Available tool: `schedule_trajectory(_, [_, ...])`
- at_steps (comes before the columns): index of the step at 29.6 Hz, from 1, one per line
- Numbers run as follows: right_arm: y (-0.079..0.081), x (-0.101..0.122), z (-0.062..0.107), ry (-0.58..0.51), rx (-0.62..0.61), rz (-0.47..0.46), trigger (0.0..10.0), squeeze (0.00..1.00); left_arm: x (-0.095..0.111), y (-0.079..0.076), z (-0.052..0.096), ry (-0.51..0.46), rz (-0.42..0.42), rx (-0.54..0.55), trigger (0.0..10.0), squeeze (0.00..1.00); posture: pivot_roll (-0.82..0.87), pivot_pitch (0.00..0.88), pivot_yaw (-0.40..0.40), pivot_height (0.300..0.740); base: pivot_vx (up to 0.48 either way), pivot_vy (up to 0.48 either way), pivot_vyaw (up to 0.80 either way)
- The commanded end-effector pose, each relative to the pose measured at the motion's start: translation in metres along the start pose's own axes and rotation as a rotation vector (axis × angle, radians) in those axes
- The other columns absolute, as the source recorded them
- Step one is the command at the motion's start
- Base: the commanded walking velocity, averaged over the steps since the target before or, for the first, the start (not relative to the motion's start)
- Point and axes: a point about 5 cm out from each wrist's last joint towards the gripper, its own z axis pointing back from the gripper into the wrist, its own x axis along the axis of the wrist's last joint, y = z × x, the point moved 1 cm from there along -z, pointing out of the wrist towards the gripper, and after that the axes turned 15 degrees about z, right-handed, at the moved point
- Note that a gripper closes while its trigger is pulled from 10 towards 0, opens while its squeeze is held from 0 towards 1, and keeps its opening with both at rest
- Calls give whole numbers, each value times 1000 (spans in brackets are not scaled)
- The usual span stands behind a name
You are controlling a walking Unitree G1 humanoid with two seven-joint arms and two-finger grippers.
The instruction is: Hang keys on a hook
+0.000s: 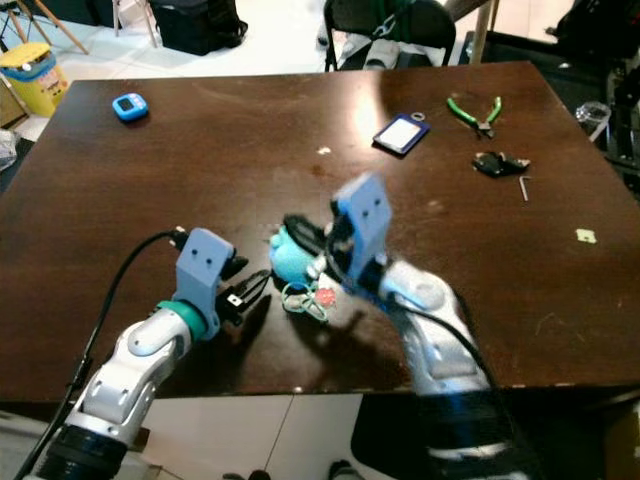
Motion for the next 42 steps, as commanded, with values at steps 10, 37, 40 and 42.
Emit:
schedule_trajectory(10, [-26,-36,39,194,18,3,10000,0,-8,4,0,29,5,8,10000,0,-120,171,137,740,0,0,0])
schedule_trajectory(37, [12,-54,-10,212,257,-84,10000,0,-11,1,2,27,7,12,10000,0,-104,147,117,740,0,0,0])
schedule_trajectory(40, [18,-58,-11,222,297,-91,10000,0,-11,1,3,28,8,11,10000,0,-102,147,117,740,0,0,0])
schedule_trajectory(42, [28,-61,-11,226,366,-97,10000,0,-12,1,3,30,9,11,10000,0,-102,146,114,740,0,0,0])
